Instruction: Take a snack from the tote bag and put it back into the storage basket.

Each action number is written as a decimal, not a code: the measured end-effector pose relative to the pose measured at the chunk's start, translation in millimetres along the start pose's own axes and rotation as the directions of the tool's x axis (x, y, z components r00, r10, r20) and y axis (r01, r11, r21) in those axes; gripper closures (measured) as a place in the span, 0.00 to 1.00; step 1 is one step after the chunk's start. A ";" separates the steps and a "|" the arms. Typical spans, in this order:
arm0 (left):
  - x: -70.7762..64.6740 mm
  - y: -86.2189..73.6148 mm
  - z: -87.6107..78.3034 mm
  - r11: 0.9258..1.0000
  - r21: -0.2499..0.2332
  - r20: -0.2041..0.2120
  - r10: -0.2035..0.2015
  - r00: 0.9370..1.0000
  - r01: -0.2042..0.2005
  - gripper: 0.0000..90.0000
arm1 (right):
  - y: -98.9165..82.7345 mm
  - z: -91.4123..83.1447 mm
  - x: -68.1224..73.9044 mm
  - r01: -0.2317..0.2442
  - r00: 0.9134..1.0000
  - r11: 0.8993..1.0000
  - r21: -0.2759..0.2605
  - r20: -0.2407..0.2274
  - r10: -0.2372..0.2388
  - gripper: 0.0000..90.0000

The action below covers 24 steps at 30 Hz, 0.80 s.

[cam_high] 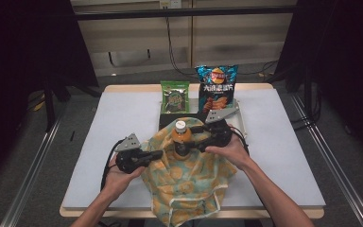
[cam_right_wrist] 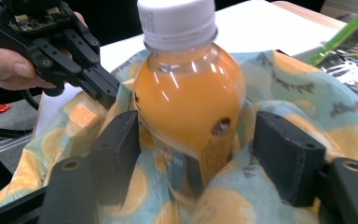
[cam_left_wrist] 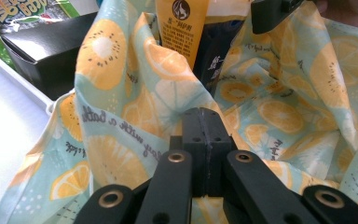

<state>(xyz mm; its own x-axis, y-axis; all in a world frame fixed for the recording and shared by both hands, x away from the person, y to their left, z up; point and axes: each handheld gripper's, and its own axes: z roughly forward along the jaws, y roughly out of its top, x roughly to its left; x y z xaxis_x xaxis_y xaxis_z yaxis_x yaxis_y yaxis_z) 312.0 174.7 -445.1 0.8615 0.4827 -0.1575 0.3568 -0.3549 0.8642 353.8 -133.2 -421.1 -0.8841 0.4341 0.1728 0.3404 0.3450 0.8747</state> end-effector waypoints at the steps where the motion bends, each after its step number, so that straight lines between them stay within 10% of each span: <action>1: -0.1 0.0 0.3 1.000 0.001 -0.001 0.002 1.000 -0.002 1.00 | 0.6 2.0 0.2 0.003 1.000 1.000 -0.003 -0.004 -0.003 0.32; 15: -0.1 0.1 0.2 1.000 -0.004 0.008 -0.003 1.000 0.003 0.98 | 6.2 33.1 5.0 0.050 0.998 0.999 0.012 0.022 -0.051 0.35; 24: 8.1 13.5 -13.2 0.995 -0.103 -0.064 -0.003 0.998 -0.003 0.68 | 6.4 31.4 7.7 0.047 0.999 0.999 0.017 0.018 -0.048 0.35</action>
<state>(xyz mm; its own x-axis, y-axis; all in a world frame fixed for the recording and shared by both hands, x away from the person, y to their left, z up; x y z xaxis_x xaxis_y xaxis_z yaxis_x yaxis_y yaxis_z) 319.1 184.3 -428.4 0.8353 0.5344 -0.1294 0.3150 -0.2722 0.9092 359.2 -101.5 -428.3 -0.8934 0.4321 0.1227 0.3036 0.3796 0.8739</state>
